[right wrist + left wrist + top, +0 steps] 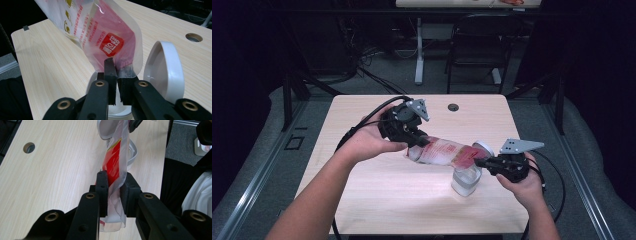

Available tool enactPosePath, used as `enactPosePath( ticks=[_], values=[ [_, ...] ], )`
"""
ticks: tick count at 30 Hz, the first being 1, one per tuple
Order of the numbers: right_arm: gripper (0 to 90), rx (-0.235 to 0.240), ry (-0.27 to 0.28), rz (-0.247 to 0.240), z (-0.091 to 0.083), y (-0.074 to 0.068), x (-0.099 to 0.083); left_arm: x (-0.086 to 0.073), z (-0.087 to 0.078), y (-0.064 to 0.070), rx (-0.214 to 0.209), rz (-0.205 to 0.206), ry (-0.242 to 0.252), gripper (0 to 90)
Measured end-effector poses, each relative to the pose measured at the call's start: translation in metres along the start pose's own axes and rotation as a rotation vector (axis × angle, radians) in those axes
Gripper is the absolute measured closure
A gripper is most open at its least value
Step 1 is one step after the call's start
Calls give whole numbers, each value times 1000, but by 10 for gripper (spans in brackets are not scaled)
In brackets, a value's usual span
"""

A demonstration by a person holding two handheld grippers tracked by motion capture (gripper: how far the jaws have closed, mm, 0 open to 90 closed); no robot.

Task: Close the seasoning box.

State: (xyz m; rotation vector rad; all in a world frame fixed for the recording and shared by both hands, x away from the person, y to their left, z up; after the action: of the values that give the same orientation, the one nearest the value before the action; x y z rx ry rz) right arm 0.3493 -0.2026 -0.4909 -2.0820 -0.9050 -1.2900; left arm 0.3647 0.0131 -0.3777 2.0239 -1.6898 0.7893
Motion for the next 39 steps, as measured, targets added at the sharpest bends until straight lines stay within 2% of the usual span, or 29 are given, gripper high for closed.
enactPosePath(
  ticks=[23, 39],
  values=[
    [859, 5, -5, -8, -3, 0, -1, 4, 1, 1, -4, 6, 5, 781],
    [858, 9, -15, -37, -9, -2, 2, 5, 2, 1, -3, 3, 5, 781]
  ],
)
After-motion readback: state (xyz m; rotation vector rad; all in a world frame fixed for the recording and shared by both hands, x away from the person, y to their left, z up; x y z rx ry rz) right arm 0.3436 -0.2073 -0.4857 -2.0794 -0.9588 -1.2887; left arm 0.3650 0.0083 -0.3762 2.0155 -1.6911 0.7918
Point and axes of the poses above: each handheld gripper's, and its own axes: z roughly forward along the jaws, x roughly out of its top, y roughly to its right, the point moved 8 cm from there along z, roughly forward along the jaws, and after that the axes turned 7 degrees about y, right-handed, at the moved point
